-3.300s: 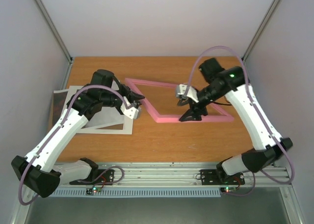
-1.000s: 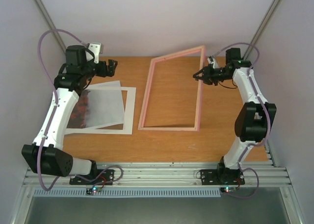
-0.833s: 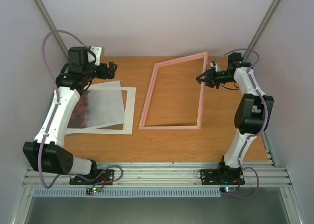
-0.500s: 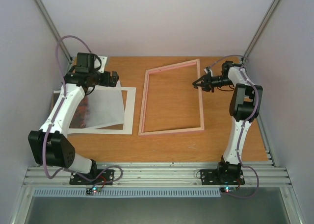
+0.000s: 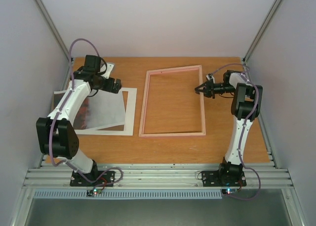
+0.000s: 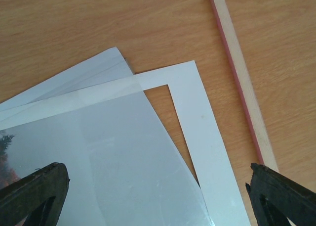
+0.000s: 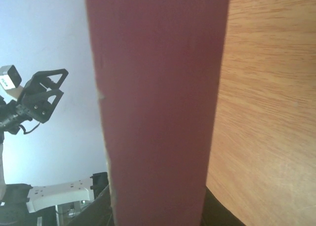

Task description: Put the photo into the frame

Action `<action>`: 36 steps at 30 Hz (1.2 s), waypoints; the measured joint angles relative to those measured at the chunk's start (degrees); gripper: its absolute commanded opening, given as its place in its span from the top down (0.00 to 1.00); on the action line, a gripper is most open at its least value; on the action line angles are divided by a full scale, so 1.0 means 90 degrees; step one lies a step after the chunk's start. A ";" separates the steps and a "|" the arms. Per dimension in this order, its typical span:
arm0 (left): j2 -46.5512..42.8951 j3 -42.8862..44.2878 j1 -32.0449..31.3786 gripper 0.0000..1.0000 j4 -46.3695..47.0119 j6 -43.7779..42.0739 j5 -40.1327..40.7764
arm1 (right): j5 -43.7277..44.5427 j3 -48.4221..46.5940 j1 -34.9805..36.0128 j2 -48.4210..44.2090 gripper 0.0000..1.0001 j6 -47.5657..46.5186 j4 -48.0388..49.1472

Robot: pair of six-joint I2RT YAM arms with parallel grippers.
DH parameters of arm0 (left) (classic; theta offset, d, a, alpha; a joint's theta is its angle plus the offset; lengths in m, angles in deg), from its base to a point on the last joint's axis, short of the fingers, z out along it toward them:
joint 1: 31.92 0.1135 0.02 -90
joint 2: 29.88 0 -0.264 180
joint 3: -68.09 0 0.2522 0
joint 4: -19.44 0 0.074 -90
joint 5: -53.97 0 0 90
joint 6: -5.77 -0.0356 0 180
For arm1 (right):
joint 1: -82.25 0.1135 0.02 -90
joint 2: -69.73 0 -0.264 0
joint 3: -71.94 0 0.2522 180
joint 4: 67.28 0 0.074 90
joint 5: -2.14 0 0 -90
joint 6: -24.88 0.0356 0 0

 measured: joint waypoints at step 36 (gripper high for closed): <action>-0.1501 -0.1345 0.0413 0.01 -0.0755 -0.0651 0.0313 | 0.2392 0.1707 -0.0401 -0.1285 0.21 -0.0381 0.0600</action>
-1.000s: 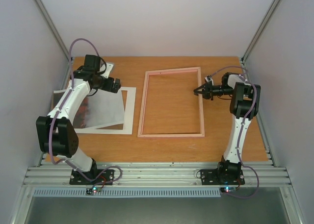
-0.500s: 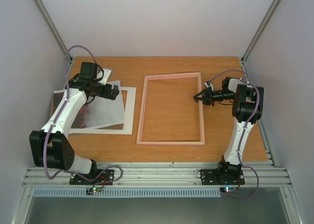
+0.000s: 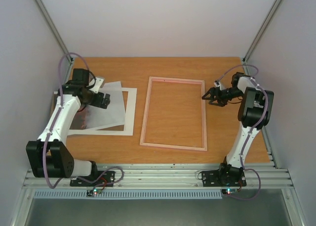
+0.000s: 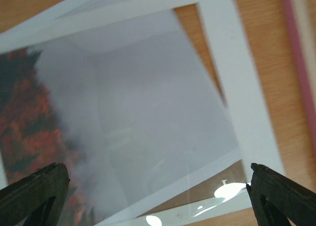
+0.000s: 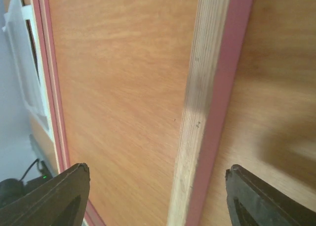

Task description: Put the photo into the frame

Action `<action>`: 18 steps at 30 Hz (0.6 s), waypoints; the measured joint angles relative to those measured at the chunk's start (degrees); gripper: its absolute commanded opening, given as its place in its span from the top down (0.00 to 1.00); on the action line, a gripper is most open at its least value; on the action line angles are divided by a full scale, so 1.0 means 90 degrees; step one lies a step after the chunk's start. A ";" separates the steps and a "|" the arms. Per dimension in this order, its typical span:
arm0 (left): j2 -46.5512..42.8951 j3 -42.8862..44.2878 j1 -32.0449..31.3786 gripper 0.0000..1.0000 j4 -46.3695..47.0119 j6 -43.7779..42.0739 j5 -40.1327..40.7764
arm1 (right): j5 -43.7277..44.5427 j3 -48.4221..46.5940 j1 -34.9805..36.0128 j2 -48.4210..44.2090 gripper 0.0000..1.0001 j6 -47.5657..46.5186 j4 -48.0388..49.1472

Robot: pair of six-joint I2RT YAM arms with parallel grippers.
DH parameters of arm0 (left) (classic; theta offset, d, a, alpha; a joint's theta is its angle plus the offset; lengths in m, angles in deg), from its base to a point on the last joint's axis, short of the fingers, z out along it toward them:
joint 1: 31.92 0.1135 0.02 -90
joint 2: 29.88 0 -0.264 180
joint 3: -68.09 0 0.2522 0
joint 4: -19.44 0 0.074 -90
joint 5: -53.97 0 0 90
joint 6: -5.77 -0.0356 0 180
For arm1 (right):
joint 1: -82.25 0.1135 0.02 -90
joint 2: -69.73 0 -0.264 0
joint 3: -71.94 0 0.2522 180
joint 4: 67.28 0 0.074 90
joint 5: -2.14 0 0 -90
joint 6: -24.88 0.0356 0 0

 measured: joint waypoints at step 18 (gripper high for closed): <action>0.1800 0.0024 0.2293 0.01 -0.0182 -0.0714 0.0340 | 0.0100 -0.0408 0.1651 -0.1290 0.19 0.0495 0.0379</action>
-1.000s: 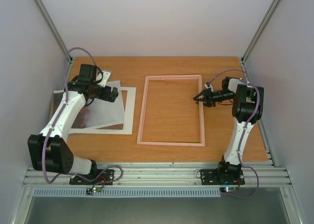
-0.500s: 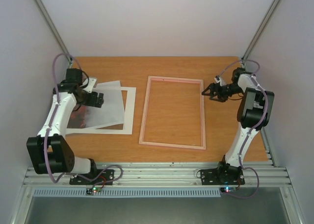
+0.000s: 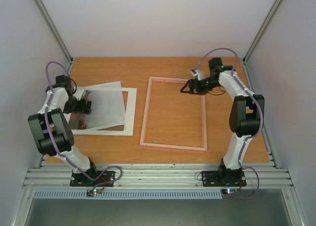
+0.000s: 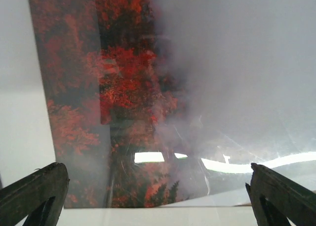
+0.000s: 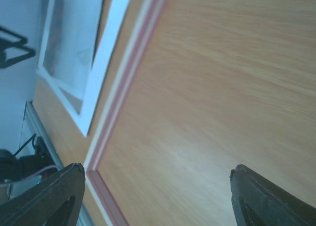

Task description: Put the photo into the frame

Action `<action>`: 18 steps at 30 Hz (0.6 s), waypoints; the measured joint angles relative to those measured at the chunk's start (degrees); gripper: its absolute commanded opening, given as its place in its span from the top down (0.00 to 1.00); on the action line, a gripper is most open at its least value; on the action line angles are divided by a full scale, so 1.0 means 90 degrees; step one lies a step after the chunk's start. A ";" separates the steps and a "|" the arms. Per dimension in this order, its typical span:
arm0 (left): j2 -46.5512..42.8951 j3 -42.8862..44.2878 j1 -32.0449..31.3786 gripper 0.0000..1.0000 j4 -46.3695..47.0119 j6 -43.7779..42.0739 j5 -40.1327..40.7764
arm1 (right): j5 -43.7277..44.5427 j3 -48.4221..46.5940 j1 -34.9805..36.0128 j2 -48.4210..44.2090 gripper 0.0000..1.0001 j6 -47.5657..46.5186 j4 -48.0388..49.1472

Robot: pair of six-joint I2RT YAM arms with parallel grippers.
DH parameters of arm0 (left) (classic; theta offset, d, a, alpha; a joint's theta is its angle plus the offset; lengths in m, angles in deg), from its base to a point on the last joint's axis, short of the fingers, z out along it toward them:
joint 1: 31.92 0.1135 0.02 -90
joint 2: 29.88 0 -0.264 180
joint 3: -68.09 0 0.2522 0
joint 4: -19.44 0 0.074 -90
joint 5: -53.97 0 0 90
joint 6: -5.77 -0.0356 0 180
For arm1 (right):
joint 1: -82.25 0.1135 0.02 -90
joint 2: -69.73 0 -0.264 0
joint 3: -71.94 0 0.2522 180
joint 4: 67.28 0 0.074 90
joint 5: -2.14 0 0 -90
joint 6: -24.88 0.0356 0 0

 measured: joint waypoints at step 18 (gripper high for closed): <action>0.1253 0.0945 0.0614 0.01 0.0032 -0.0109 0.0039 | 0.0772 -0.2259 0.3220 0.1472 0.23 0.2829 0.0852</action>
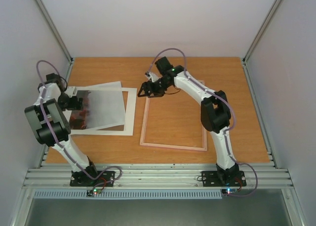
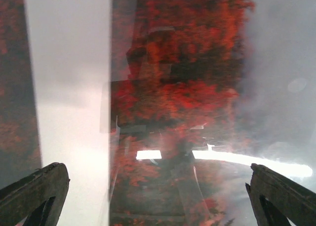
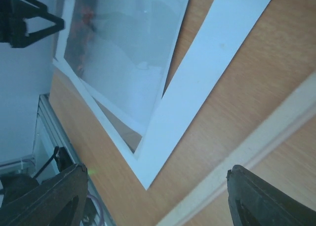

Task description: Put the photo into the frame

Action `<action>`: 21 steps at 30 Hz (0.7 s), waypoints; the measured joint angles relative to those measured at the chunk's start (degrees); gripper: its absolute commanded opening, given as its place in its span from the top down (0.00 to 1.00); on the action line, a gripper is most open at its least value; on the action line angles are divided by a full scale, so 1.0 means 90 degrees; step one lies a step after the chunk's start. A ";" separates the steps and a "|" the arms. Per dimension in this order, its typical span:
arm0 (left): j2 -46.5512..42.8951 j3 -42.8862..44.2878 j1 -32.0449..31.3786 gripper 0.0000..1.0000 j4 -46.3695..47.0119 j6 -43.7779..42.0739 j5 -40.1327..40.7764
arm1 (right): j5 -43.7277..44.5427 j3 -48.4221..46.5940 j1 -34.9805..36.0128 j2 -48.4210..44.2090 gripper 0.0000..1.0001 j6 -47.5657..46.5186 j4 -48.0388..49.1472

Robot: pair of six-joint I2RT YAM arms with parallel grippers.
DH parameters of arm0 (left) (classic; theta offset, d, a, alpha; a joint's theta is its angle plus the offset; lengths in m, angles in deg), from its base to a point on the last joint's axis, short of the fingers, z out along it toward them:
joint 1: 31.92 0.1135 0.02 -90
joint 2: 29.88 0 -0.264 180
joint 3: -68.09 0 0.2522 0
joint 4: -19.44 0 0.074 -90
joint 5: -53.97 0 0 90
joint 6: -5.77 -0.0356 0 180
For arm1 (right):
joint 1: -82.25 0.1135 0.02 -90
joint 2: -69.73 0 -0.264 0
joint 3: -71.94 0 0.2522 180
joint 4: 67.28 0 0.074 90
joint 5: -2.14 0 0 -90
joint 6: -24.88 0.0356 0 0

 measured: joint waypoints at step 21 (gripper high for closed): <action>0.0622 0.0049 0.1579 0.01 0.0034 -0.0340 0.0010 | 0.0311 -0.1134 0.1061 0.1715 0.21 0.0884 0.0328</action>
